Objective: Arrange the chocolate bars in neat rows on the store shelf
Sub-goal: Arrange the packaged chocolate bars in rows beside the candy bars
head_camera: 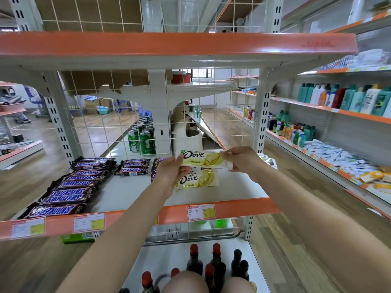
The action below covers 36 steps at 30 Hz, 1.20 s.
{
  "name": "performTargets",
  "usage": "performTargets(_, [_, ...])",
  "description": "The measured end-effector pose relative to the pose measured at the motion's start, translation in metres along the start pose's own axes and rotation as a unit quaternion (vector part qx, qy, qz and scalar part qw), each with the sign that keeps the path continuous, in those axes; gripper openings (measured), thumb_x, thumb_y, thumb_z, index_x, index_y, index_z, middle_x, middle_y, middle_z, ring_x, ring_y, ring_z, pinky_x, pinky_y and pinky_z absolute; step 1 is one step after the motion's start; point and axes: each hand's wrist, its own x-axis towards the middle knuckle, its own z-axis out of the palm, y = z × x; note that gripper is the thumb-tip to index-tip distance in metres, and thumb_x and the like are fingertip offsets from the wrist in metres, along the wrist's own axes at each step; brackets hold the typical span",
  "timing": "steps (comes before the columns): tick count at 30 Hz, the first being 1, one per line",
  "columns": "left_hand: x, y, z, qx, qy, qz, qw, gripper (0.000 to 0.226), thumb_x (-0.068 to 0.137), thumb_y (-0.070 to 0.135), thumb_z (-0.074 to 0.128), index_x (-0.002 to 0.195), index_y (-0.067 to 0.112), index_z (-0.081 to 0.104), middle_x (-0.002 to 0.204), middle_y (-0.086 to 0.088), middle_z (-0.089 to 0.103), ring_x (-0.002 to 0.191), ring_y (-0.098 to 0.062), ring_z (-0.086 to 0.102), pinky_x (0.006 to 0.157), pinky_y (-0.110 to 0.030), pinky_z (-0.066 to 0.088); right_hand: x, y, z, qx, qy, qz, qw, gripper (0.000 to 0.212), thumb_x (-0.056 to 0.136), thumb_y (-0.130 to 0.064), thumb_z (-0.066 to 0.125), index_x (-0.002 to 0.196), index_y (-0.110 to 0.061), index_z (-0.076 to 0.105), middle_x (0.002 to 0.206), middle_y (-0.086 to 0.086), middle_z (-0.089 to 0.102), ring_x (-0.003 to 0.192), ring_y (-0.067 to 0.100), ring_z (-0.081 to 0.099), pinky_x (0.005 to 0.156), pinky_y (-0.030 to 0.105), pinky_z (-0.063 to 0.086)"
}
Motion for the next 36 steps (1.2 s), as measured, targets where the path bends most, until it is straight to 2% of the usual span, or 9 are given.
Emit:
performTargets(2, [-0.001, -0.002, -0.005, 0.024, -0.018, 0.006, 1.0, 0.015, 0.096, 0.019, 0.051, 0.098, 0.005, 0.057, 0.079, -0.008, 0.063, 0.068, -0.011, 0.063, 0.073, -0.021, 0.056, 0.002, 0.001, 0.002, 0.007, 0.004, -0.012, 1.0, 0.024, 0.089, -0.018, 0.063, 0.106, -0.002, 0.066, 0.07, 0.0, 0.051, 0.071, 0.014, 0.049, 0.065, 0.02, 0.049])
performTargets(5, [-0.004, -0.003, -0.013, 0.064, -0.034, 0.013, 0.997, 0.018, 0.096, 0.021, 0.051, 0.09, 0.006, 0.061, 0.09, -0.011, 0.067, 0.081, -0.017, 0.065, 0.08, -0.024, 0.055, 0.004, 0.0, 0.002, -0.002, 0.007, -0.031, 1.0, 0.018, 0.09, -0.017, 0.061, 0.104, -0.006, 0.066, 0.077, -0.003, 0.054, 0.082, 0.016, 0.051, 0.071, 0.025, 0.048])
performTargets(8, [-0.002, -0.003, -0.024, 0.087, -0.021, 0.012, 0.996, 0.023, 0.092, 0.023, 0.057, 0.098, 0.002, 0.065, 0.105, -0.021, 0.066, 0.095, -0.026, 0.064, 0.09, -0.031, 0.053, 0.005, 0.0, 0.003, -0.011, 0.014, -0.043, 0.999, 0.021, 0.091, -0.016, 0.06, 0.107, -0.003, 0.065, 0.077, -0.004, 0.053, 0.079, 0.014, 0.05, 0.065, 0.021, 0.046])
performTargets(11, [-0.002, -0.005, -0.032, 0.102, -0.022, 0.006, 0.995, 0.021, 0.09, 0.023, 0.06, 0.096, 0.003, 0.064, 0.098, -0.02, 0.066, 0.085, -0.02, 0.065, 0.079, -0.022, 0.056, 0.007, 0.002, 0.007, -0.013, 0.015, -0.053, 0.998, 0.021, 0.091, -0.018, 0.06, 0.107, -0.004, 0.065, 0.076, -0.006, 0.053, 0.072, 0.007, 0.049, 0.071, 0.025, 0.045])
performTargets(17, [-0.007, -0.007, -0.036, 0.116, -0.025, 0.02, 0.993, 0.023, 0.087, 0.013, 0.063, 0.067, 0.004, 0.056, 0.073, -0.007, 0.068, 0.068, -0.011, 0.067, 0.07, -0.017, 0.057, 0.008, 0.004, 0.016, -0.013, 0.014, -0.069, 0.997, 0.02, 0.091, -0.019, 0.061, 0.105, -0.005, 0.066, 0.072, -0.008, 0.05, 0.069, 0.005, 0.047, 0.066, 0.021, 0.041])
performTargets(21, [-0.008, -0.005, -0.038, 0.126, -0.018, 0.027, 0.992, 0.022, 0.087, 0.012, 0.062, 0.067, 0.004, 0.058, 0.073, -0.008, 0.067, 0.06, -0.007, 0.066, 0.068, -0.017, 0.057, 0.009, 0.006, 0.02, -0.015, 0.011, -0.069, 0.997, 0.013, 0.09, -0.021, 0.062, 0.099, -0.013, 0.066, 0.077, -0.009, 0.053, 0.076, 0.009, 0.049, 0.078, 0.027, 0.043])
performTargets(29, [-0.003, -0.011, -0.042, 0.143, -0.005, 0.02, 0.99, 0.021, 0.087, 0.011, 0.063, 0.068, 0.005, 0.06, 0.061, -0.001, 0.068, 0.058, -0.008, 0.065, 0.067, -0.018, 0.057, 0.014, 0.014, 0.021, 0.035, -0.045, 0.023, 0.998, 0.007, 0.084, -0.012, 0.069, 0.085, -0.01, 0.063, 0.074, -0.001, 0.056, 0.066, 0.008, 0.054, 0.062, 0.019, 0.053])
performTargets(34, [0.003, -0.018, -0.046, 0.208, -0.012, 0.019, 0.978, 0.023, 0.087, 0.011, 0.064, 0.068, 0.001, 0.056, 0.067, -0.01, 0.065, 0.05, -0.003, 0.064, 0.056, -0.015, 0.055, 0.017, 0.03, 0.026, 0.021, -0.045, 0.031, 0.998, 0.018, 0.082, -0.004, 0.069, 0.098, -0.007, 0.062, 0.076, -0.002, 0.058, 0.069, 0.006, 0.055, 0.063, 0.019, 0.05])
performTargets(36, [0.007, -0.022, -0.047, 0.273, -0.006, 0.024, 0.962, 0.03, 0.085, 0.011, 0.066, 0.061, 0.004, 0.052, 0.059, -0.005, 0.065, 0.047, -0.004, 0.062, 0.054, -0.015, 0.054, 0.021, 0.038, 0.03, 0.011, -0.037, 0.03, 0.999, 0.018, 0.081, -0.002, 0.069, 0.097, -0.006, 0.062, 0.074, -0.002, 0.057, 0.068, 0.007, 0.053, 0.064, 0.019, 0.048])
